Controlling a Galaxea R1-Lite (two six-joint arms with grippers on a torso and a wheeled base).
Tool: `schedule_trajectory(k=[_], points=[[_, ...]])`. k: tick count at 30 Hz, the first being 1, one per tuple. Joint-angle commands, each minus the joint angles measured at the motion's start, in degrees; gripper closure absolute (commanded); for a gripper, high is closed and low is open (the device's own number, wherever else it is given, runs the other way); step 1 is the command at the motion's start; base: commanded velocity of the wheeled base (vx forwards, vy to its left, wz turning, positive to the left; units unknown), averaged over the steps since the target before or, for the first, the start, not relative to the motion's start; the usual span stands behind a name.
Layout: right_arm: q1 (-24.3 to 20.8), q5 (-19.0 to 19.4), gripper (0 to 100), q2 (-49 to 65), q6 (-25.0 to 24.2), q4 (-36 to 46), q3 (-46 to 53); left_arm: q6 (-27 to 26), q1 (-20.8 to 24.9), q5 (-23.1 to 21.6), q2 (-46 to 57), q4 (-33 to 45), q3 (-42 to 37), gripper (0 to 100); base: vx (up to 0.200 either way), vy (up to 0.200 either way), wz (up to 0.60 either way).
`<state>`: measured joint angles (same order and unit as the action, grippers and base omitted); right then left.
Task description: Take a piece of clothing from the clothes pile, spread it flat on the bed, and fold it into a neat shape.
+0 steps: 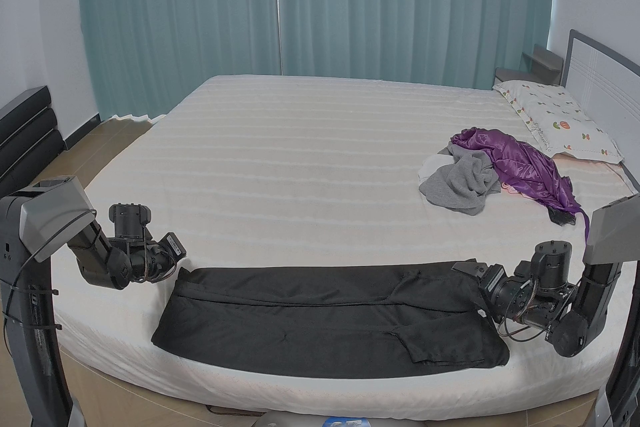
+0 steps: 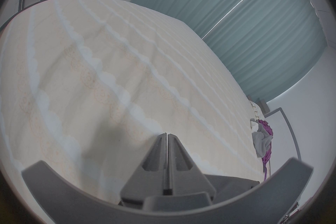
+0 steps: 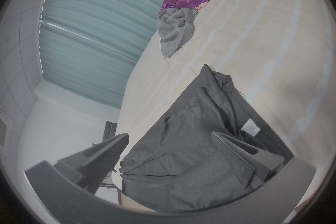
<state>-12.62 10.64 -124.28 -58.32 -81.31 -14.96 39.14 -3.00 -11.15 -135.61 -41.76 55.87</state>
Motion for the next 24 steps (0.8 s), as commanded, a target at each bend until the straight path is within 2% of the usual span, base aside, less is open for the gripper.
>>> schedule_trajectory(k=[1,2,3,8,9,14,24], points=[[0.31,-0.01,0,-2.28,2.77,4.06,-5.52,0.41,-0.17,-0.1,-0.01,-0.6,-0.06,100,0.0,0.0,0.0],[0.31,-0.01,0,-2.19,3.65,6.96,-7.98,0.58,-0.17,-0.1,-0.01,-0.6,-0.15,100,0.0,0.0,0.0],[0.31,-0.01,0,-2.19,4.35,9.15,-9.83,0.93,-0.08,-0.1,0.08,-0.6,-0.23,0,0.0,0.0,0.0],[0.31,0.08,0,-1.75,9.1,16.45,-16.51,3.83,-0.17,-0.8,1.05,-0.69,-0.76,0,0.0,0.0,0.0],[0.49,0.08,0,-1.75,12.09,19.26,-19.32,4.54,-0.6,-1.06,1.31,-0.69,-0.94,0,0.0,0.0,0.0],[0.49,0.34,0,-1.66,16.75,26.47,-25.74,4.63,-0.87,-1.59,1.22,-0.77,-1.47,0,0.0,0.0,0.0],[-5.49,-0.01,0,-2.46,17.89,35.78,-33.03,4.63,-0.87,-1.59,0.96,-0.77,-1.82,0,0.0,0.0,0.0]])
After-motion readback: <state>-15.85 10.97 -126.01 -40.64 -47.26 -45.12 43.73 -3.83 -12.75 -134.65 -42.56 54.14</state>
